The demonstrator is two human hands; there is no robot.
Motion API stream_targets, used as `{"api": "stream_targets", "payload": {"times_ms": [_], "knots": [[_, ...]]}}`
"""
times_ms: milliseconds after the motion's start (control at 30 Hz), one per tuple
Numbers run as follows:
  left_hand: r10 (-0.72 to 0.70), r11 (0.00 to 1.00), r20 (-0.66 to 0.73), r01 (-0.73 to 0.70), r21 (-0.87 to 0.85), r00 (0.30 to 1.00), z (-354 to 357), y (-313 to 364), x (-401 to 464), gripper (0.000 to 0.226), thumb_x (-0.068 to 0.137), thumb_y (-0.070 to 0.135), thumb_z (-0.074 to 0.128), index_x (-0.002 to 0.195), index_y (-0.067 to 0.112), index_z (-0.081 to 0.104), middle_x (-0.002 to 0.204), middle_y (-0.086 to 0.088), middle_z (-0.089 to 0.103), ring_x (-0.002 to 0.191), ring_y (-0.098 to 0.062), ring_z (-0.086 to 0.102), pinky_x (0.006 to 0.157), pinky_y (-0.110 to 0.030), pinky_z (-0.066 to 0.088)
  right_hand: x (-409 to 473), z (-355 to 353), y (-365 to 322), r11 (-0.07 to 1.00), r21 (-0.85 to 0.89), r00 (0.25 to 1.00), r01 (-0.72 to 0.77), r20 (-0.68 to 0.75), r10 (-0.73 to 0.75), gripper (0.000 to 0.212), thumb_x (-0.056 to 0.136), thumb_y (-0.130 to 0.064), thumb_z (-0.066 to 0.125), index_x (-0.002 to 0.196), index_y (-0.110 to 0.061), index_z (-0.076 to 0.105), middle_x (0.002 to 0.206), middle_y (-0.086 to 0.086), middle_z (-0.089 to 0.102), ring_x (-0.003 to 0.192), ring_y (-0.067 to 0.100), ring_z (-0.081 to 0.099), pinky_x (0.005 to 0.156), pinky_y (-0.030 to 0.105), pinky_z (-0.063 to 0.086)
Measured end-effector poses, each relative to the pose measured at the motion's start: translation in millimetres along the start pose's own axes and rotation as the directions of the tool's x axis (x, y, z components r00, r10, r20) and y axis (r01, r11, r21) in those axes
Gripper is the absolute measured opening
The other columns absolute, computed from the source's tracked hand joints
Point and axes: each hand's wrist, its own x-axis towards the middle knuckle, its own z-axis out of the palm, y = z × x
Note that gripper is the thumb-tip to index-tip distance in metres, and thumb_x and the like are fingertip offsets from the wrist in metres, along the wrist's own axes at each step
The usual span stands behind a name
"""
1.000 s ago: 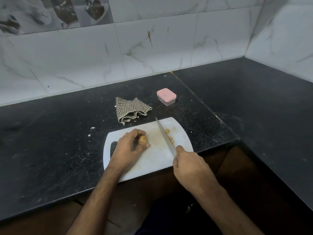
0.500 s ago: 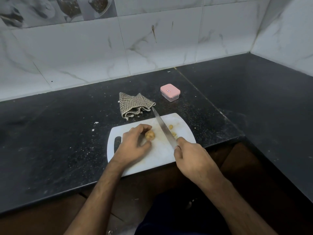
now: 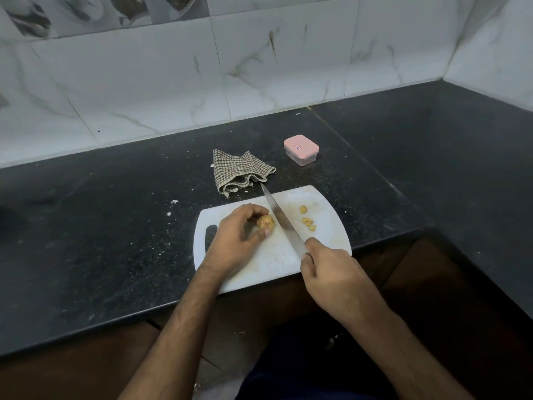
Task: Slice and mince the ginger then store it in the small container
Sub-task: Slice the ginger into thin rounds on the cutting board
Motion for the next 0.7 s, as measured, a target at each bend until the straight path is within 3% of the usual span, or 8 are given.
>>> {"api": "stream_targets", "payload": {"times_ms": [167, 267, 333, 467, 600, 700], "knots": [[-0.012, 1.000, -0.023, 0.012, -0.014, 1.000, 0.8, 2.7, -1.4, 0.032, 0.089, 0.022, 0.079, 0.118, 0.030, 0.066, 0.108, 0.018, 0.070, 0.108, -0.002, 0.064, 0.098, -0.023, 0.049, -4.1, -0.1, -1.3, 1.000, 0.011, 1.000, -0.008, -0.004, 0.008, 0.014, 0.104, -0.032, 0.035, 0.095, -0.024, 0.043, 0.073, -0.005, 0.057, 0.068, 0.012, 0.059, 0.066, 0.035, 0.053], [-0.011, 1.000, -0.029, 0.011, -0.002, 1.000, -0.7, 8.5, -3.5, 0.041, 0.090, 0.011, 0.075, 0.124, 0.029, 0.060, 0.113, 0.018, 0.068, 0.112, 0.005, 0.060, 0.094, -0.007, 0.040, -5.6, -1.5, -3.8, 0.999, 0.036, 1.000, 0.006, -0.007, -0.006, 0.015, 0.104, -0.033, 0.035, 0.095, -0.025, 0.044, 0.073, -0.005, 0.058, 0.067, 0.011, 0.059, 0.064, 0.035, 0.053], [-0.020, 0.999, -0.024, 0.020, -0.032, 0.999, -1.4, 10.0, -3.2, 0.045, 0.089, 0.003, 0.073, 0.124, 0.026, 0.058, 0.115, 0.015, 0.068, 0.113, 0.005, 0.060, 0.092, -0.003, 0.039, -4.9, -1.9, -4.2, 0.999, 0.046, 1.000, 0.014, -0.015, -0.013, 0.013, 0.104, -0.034, 0.035, 0.098, -0.026, 0.044, 0.074, -0.006, 0.059, 0.068, 0.012, 0.061, 0.066, 0.037, 0.055], [-0.037, 0.997, -0.011, 0.036, -0.067, 0.999, -2.3, 9.1, -3.3, 0.047, 0.088, 0.000, 0.072, 0.121, 0.030, 0.057, 0.118, 0.013, 0.069, 0.116, 0.002, 0.060, 0.097, -0.007, 0.042, -1.8, -1.6, -2.0, 0.999, 0.037, 1.000, 0.000, -0.010, 0.001, 0.013, 0.104, -0.034, 0.036, 0.101, -0.027, 0.046, 0.076, -0.006, 0.060, 0.069, 0.013, 0.063, 0.069, 0.040, 0.058], [-0.025, 0.992, -0.012, 0.023, -0.123, 1.000, -1.6, 6.8, -3.2, 0.050, 0.087, -0.003, 0.071, 0.123, 0.028, 0.056, 0.119, 0.010, 0.069, 0.118, -0.006, 0.063, 0.106, -0.026, 0.048, -2.9, -2.5, 0.7, 0.998, 0.056, 1.000, 0.004, -0.021, -0.003, 0.014, 0.104, -0.035, 0.035, 0.097, -0.028, 0.045, 0.075, -0.006, 0.060, 0.068, 0.013, 0.062, 0.067, 0.040, 0.058], [-0.031, 0.990, -0.036, 0.026, -0.137, 0.999, -0.8, 6.0, -2.9, 0.047, 0.087, 0.003, 0.076, 0.122, 0.028, 0.058, 0.116, 0.012, 0.069, 0.115, -0.007, 0.063, 0.105, -0.032, 0.050, -2.7, -2.1, 1.5, 0.997, 0.077, 0.999, 0.019, -0.052, -0.015, 0.015, 0.104, -0.036, 0.035, 0.097, -0.028, 0.045, 0.075, -0.007, 0.060, 0.065, 0.013, 0.062, 0.064, 0.039, 0.057]]}}
